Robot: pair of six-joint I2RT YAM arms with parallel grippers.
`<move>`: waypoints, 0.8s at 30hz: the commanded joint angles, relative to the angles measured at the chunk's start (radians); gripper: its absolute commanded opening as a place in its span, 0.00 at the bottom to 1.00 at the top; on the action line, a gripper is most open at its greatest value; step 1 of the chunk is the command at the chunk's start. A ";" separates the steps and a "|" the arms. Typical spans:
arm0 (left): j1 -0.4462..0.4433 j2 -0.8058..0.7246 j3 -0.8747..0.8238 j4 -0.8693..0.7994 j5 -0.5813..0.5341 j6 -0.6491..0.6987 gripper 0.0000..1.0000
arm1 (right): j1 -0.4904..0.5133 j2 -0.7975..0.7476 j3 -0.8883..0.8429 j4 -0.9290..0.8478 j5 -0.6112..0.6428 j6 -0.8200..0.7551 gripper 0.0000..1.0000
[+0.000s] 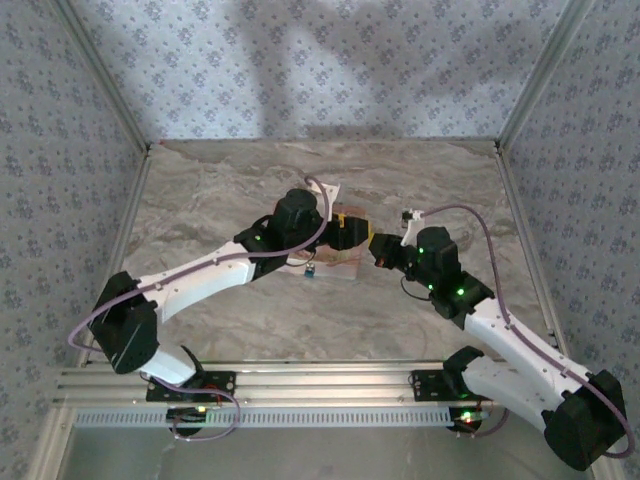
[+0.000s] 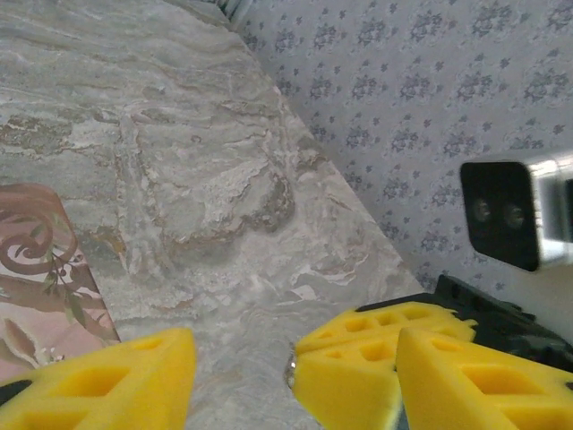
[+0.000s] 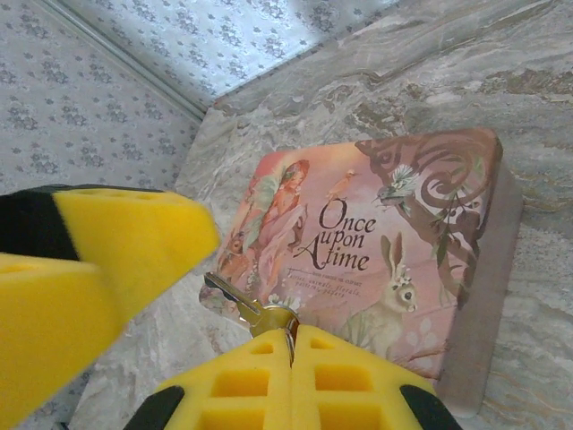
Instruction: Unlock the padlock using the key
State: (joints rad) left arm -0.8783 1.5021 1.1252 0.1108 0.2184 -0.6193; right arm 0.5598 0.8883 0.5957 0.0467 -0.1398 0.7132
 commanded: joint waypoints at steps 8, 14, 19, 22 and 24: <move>-0.007 0.032 0.033 0.068 0.032 -0.023 0.42 | 0.012 -0.006 0.042 0.030 -0.023 0.032 0.00; -0.007 0.038 0.033 0.073 0.021 -0.026 0.35 | 0.017 -0.005 0.047 0.035 -0.040 0.033 0.00; -0.007 0.035 0.033 0.075 0.011 -0.024 0.25 | 0.020 0.002 0.049 0.027 -0.053 0.030 0.00; -0.007 0.025 0.030 0.068 -0.004 -0.012 0.19 | 0.021 0.005 0.049 0.013 -0.070 0.022 0.00; -0.007 0.013 0.030 0.059 -0.016 0.003 0.13 | 0.013 0.004 0.047 -0.006 -0.093 0.011 0.01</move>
State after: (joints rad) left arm -0.8795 1.5356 1.1255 0.1577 0.2214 -0.6384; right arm 0.5739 0.8928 0.6125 0.0574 -0.1928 0.7364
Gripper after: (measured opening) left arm 0.147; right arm 0.066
